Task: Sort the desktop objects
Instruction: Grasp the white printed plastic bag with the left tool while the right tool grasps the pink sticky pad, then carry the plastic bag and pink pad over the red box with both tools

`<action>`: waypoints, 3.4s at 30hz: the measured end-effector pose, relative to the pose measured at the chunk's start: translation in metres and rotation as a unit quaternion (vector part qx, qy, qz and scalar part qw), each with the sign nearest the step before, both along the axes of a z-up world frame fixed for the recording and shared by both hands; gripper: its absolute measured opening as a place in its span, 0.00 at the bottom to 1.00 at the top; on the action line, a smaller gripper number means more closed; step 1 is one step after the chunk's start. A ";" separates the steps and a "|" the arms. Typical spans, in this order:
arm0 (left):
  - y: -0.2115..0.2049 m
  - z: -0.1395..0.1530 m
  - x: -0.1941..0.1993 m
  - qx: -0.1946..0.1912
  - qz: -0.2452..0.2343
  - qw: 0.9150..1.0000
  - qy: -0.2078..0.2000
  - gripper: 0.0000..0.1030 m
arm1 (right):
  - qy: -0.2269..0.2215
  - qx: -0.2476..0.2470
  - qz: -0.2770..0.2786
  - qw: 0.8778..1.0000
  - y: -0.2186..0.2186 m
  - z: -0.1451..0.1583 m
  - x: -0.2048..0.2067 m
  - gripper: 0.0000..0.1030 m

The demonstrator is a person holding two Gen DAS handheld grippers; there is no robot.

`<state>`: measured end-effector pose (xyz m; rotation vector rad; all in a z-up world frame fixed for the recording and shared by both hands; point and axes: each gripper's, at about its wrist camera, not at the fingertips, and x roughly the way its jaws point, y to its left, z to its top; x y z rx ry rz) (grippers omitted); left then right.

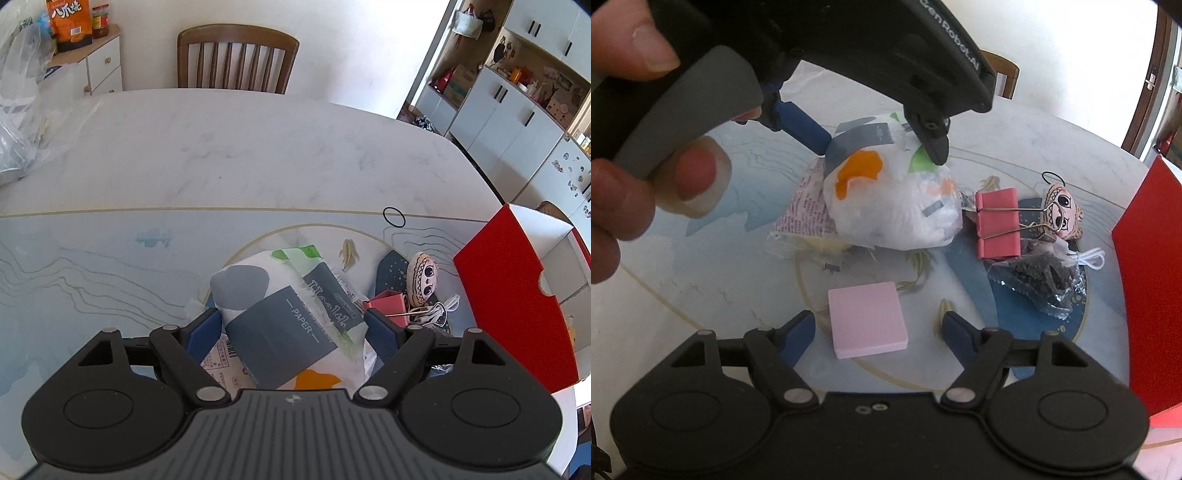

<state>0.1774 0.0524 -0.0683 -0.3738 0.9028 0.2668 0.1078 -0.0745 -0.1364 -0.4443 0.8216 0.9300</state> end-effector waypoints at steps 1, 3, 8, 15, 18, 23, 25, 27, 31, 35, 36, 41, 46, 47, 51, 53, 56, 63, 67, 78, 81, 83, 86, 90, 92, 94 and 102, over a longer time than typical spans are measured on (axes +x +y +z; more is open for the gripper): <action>0.000 0.000 0.000 0.001 0.001 1.000 -0.001 0.76 | 0.000 0.001 0.000 1.000 0.000 0.000 0.000 0.70; 0.001 0.001 -0.001 0.002 0.003 1.000 -0.001 0.72 | 0.000 0.002 -0.002 1.000 -0.001 0.001 0.000 0.66; 0.001 0.004 -0.003 0.007 0.003 1.000 -0.004 0.57 | -0.001 0.003 -0.007 1.000 -0.003 0.003 0.002 0.52; 0.001 0.007 -0.009 0.005 -0.001 1.000 -0.011 0.45 | 0.001 0.001 -0.019 1.000 -0.011 0.005 0.003 0.40; 0.001 0.009 -0.013 0.002 -0.007 1.000 -0.016 0.42 | 0.008 0.005 -0.034 0.999 -0.023 0.007 0.007 0.40; -0.003 0.013 -0.018 -0.001 -0.017 0.999 -0.027 0.33 | 0.012 0.021 -0.063 0.998 -0.044 0.022 0.011 0.40; -0.005 0.015 -0.021 -0.003 -0.020 0.999 -0.033 0.32 | 0.017 0.029 -0.077 0.996 -0.055 0.027 0.016 0.40; -0.006 0.018 -0.024 -0.006 -0.022 0.999 -0.037 0.31 | 0.023 0.037 -0.092 0.995 -0.067 0.031 0.023 0.40; -0.012 0.022 -0.029 -0.017 -0.026 0.999 -0.043 0.30 | 0.030 0.050 -0.114 0.992 -0.090 0.043 0.027 0.40; -0.021 0.029 -0.035 -0.032 -0.032 0.998 -0.052 0.30 | 0.029 0.068 -0.135 0.988 -0.110 0.060 0.029 0.40; -0.023 0.032 -0.036 -0.037 -0.035 0.997 -0.055 0.30 | 0.028 0.072 -0.139 0.987 -0.114 0.064 0.029 0.40; -0.039 0.047 -0.041 -0.049 -0.054 0.995 -0.075 0.30 | 0.018 0.085 -0.151 0.985 -0.133 0.082 0.032 0.40; -0.058 0.057 -0.041 -0.060 -0.073 0.992 -0.089 0.30 | 0.007 0.099 -0.162 0.982 -0.151 0.095 0.037 0.40; -0.061 0.059 -0.040 -0.062 -0.076 0.991 -0.091 0.30 | 0.006 0.101 -0.165 0.981 -0.153 0.097 0.040 0.40; -0.078 0.068 -0.034 -0.068 -0.091 0.988 -0.103 0.30 | -0.003 0.108 -0.177 0.978 -0.170 0.104 0.049 0.40; -0.087 0.072 -0.030 -0.072 -0.097 0.987 -0.109 0.30 | -0.007 0.112 -0.181 0.977 -0.179 0.106 0.055 0.40; -0.099 0.078 -0.024 -0.077 -0.107 0.984 -0.117 0.30 | -0.009 0.115 -0.190 0.975 -0.191 0.108 0.066 0.40; -0.135 0.086 -0.001 -0.081 -0.126 0.981 -0.127 0.30 | -0.025 0.117 -0.206 0.971 -0.224 0.113 0.092 0.40; -0.154 0.087 0.015 -0.080 -0.135 0.980 -0.127 0.30 | -0.030 0.117 -0.216 0.969 -0.242 0.114 0.110 0.40; -0.204 0.089 0.065 -0.051 -0.165 0.977 -0.124 0.30 | -0.040 0.107 -0.236 0.965 -0.277 0.108 0.158 0.40; -0.214 0.089 0.077 -0.041 -0.171 0.977 -0.122 0.30 | -0.040 0.104 -0.236 0.965 -0.283 0.104 0.167 0.40; -0.218 0.087 0.085 -0.036 -0.174 0.977 -0.119 0.30 | -0.039 0.101 -0.235 0.966 -0.286 0.102 0.174 0.40; -0.225 0.084 0.098 -0.026 -0.180 0.977 -0.112 0.30 | -0.035 0.093 -0.234 0.967 -0.290 0.097 0.184 0.40; -0.234 0.078 0.116 -0.002 -0.189 0.976 -0.105 0.30 | -0.026 0.075 -0.231 0.970 -0.289 0.089 0.198 0.40; -0.237 0.073 0.125 0.013 -0.193 0.976 -0.103 0.30 | -0.023 0.068 -0.228 0.971 -0.288 0.086 0.203 0.40; -0.238 0.066 0.134 0.031 -0.193 0.976 -0.098 0.30 | -0.022 0.058 -0.227 0.972 -0.287 0.081 0.211 0.40; -0.249 0.042 0.160 0.077 -0.210 0.972 -0.065 0.30 | -0.005 0.017 -0.208 0.978 -0.268 0.060 0.240 0.40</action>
